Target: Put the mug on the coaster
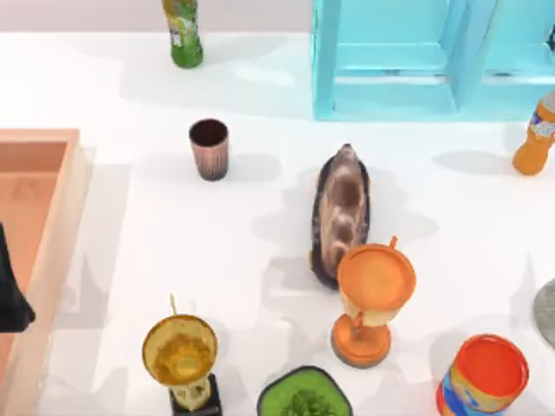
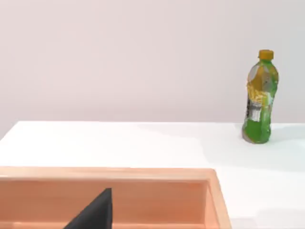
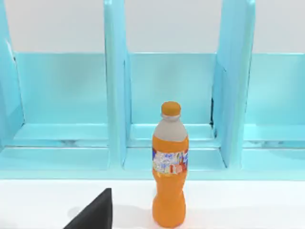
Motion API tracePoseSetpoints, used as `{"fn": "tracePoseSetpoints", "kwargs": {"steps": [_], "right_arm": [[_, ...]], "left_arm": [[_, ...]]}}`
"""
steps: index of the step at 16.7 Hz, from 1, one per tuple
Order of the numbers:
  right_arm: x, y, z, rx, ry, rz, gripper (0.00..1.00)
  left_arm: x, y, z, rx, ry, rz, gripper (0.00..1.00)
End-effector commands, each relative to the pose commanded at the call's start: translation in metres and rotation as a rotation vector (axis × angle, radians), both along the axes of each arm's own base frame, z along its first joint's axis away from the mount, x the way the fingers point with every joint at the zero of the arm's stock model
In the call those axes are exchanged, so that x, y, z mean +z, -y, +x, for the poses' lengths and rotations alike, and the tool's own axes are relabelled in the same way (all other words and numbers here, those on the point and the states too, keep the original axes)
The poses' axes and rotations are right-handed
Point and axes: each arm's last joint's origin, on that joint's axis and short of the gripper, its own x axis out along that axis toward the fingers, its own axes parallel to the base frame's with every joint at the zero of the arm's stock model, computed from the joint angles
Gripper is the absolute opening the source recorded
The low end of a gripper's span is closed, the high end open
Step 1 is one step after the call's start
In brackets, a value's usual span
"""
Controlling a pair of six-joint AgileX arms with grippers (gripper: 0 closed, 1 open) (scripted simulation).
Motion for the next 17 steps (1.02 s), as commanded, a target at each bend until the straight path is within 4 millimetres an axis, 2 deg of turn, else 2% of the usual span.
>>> {"fn": "tracePoseSetpoints", "kwargs": {"steps": [3, 5, 7, 10, 12, 14, 17], "right_arm": [[0.002, 0.0, 0.0, 0.004, -0.004, -0.003, 1.0], [0.012, -0.002, 0.0, 0.024, -0.025, -0.02, 1.0], [0.031, -0.004, 0.002, 0.062, -0.063, -0.052, 1.0], [0.072, -0.011, 0.013, 0.149, -0.143, -0.122, 1.0], [0.104, -0.017, 0.029, 0.227, -0.206, -0.179, 1.0], [0.136, -0.027, 0.052, 0.319, -0.272, -0.242, 1.0], [0.177, -0.049, 0.103, 0.479, -0.371, -0.341, 1.0]], "left_arm": [[0.0, 0.0, 0.0, 0.0, 0.0, 0.0, 1.0], [0.0, 0.0, 0.0, 0.0, 0.0, 0.0, 1.0], [0.0, 0.0, 0.0, 0.0, 0.0, 0.0, 1.0], [0.0, 0.0, 0.0, 0.0, 0.0, 0.0, 1.0], [0.0, 0.0, 0.0, 0.0, 0.0, 0.0, 1.0], [0.0, 0.0, 0.0, 0.0, 0.0, 0.0, 1.0], [0.0, 0.0, 0.0, 0.0, 0.0, 0.0, 1.0]]}}
